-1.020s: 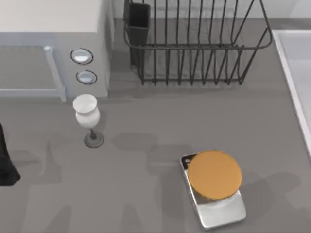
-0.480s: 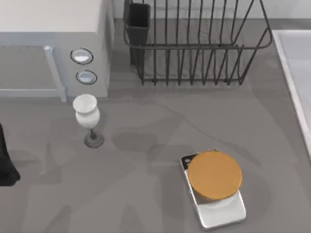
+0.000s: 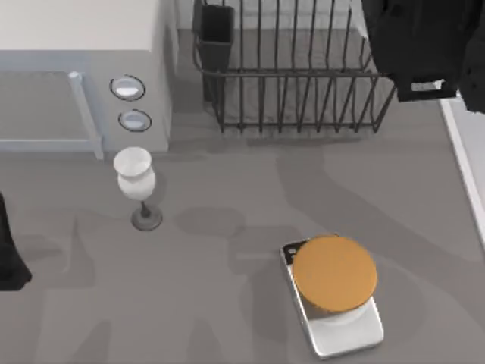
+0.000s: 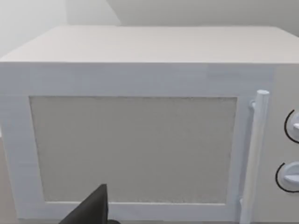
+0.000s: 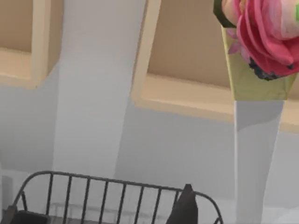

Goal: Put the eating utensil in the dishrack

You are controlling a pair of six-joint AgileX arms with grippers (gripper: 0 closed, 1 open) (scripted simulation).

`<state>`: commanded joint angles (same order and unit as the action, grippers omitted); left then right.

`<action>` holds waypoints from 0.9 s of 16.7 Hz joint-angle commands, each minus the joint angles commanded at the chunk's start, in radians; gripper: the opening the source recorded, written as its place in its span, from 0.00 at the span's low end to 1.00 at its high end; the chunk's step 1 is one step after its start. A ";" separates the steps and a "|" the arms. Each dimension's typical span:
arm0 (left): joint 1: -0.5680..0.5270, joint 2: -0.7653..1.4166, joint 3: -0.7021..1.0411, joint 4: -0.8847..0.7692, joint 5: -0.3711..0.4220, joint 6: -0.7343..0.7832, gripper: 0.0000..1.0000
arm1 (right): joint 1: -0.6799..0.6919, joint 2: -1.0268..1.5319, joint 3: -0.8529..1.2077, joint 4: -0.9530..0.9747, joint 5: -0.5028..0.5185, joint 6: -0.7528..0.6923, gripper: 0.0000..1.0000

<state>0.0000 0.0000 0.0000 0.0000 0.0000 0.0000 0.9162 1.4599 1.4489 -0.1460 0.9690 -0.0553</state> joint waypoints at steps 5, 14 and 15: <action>0.000 0.000 0.000 0.000 0.000 0.000 1.00 | 0.122 -0.019 -0.011 0.122 0.092 0.087 0.00; 0.000 0.000 0.000 0.000 0.000 0.000 1.00 | 0.051 0.097 -0.017 0.233 0.030 0.085 0.00; 0.000 0.000 0.000 0.000 0.000 0.000 1.00 | 0.023 0.144 -0.023 0.287 0.003 0.084 0.00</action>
<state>0.0000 0.0000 0.0000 0.0000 0.0000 0.0000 0.9395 1.6038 1.4263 0.1408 0.9724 0.0286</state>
